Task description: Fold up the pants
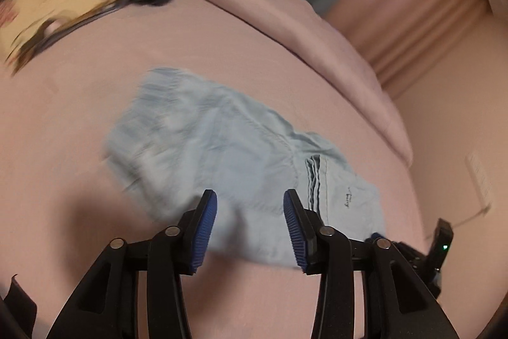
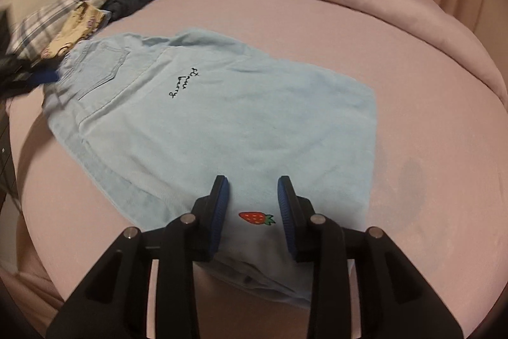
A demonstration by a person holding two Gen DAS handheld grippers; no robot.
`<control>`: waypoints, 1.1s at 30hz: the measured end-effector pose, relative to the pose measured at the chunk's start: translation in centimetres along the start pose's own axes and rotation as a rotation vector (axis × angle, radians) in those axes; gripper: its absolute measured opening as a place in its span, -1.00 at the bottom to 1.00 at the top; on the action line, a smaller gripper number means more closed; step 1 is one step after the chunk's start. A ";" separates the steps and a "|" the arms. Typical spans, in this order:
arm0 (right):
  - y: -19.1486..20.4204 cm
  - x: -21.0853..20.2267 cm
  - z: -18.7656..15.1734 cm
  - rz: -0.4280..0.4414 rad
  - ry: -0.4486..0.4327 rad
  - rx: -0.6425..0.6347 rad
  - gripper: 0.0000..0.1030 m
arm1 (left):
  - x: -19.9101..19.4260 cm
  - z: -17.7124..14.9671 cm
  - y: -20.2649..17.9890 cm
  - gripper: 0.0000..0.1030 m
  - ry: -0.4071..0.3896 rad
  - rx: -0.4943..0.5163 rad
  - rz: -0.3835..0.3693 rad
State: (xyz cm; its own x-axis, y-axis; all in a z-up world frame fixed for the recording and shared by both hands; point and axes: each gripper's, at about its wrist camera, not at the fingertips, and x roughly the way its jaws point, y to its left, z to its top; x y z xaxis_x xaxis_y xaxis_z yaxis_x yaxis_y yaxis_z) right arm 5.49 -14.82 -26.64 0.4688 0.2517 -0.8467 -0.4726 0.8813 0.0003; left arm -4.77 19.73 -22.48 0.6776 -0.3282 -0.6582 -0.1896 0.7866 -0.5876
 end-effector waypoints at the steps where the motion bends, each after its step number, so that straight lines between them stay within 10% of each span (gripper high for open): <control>1: 0.3 -0.2 0.4 0.023 0.002 0.005 -0.32 | -0.6 0.0 0.5 -0.10 -0.010 -0.013 0.005; 13: 11.1 -0.2 3.0 0.293 -0.016 -0.070 -0.29 | -2.2 -1.8 8.0 0.29 -0.082 -0.386 -0.131; 33: 16.4 0.6 4.8 0.314 0.005 -0.163 -0.29 | 1.9 0.4 7.7 0.30 -0.065 -0.354 -0.062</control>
State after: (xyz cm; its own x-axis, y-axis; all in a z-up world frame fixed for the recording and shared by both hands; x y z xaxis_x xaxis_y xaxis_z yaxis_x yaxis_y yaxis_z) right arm 1.67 1.69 -24.60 0.2783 0.4980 -0.8213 -0.7060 0.6858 0.1765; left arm -4.66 25.36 -28.10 0.7370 -0.3273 -0.5913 -0.3729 0.5328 -0.7596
